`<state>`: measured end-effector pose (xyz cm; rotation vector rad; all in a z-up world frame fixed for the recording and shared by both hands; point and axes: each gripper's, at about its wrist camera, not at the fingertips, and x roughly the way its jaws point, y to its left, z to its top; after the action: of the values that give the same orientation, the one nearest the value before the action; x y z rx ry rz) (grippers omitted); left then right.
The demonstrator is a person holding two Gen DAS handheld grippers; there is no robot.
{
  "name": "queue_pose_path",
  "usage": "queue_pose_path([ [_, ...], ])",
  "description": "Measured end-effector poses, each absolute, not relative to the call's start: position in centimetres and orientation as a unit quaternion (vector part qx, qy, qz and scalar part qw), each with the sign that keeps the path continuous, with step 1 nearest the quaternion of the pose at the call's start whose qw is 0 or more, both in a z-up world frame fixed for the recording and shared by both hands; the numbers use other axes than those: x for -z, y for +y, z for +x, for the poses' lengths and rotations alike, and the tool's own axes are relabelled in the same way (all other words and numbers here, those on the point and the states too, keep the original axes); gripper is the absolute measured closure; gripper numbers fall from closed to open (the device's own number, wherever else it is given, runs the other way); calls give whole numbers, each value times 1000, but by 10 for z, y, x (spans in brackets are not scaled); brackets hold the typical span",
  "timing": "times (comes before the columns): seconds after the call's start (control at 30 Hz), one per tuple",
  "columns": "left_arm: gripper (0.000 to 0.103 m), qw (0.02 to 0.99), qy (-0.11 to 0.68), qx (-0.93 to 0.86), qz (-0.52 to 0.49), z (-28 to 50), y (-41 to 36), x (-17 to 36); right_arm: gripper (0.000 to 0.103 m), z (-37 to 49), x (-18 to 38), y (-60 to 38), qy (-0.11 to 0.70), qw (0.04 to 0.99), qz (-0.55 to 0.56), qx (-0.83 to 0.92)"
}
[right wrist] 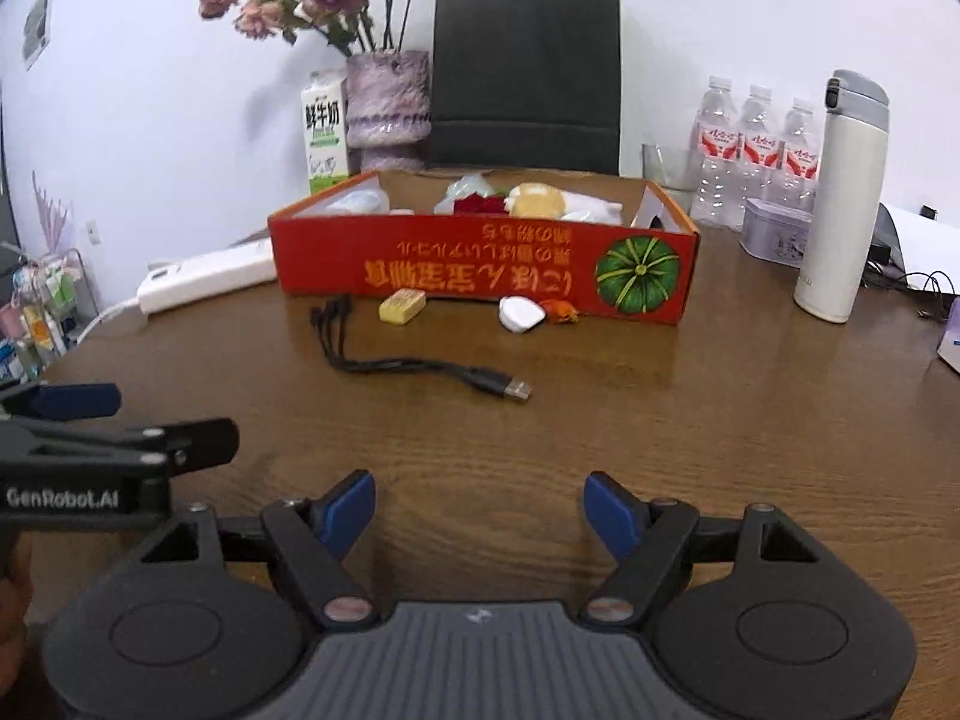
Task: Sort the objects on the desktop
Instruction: 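Grasp the small yellow block with the left tool while the right tool grasps a white piece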
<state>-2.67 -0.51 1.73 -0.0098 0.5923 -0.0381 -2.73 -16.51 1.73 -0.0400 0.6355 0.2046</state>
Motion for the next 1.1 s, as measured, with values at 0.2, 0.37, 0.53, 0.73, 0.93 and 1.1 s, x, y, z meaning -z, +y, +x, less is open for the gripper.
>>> queue_pose_path([
  [0.2,0,957,288,21,-7,-16,-3,-19,28,-20,-20,-171,312,944,6,-102],
  [0.37,7,958,282,52,-15,15,-5,-28,29,8,-33,-177,297,950,14,-98],
  [0.53,33,958,280,66,-1,69,-13,-37,48,75,-37,-181,304,944,15,-128],
  [0.73,53,941,318,117,23,128,-32,-24,70,134,-29,-177,328,931,15,-158],
  [0.93,69,933,335,123,39,152,-45,-5,77,144,-12,-188,340,924,45,-169],
  [1.1,82,936,328,125,39,146,-45,-7,77,142,-10,-185,332,928,28,-168],
])
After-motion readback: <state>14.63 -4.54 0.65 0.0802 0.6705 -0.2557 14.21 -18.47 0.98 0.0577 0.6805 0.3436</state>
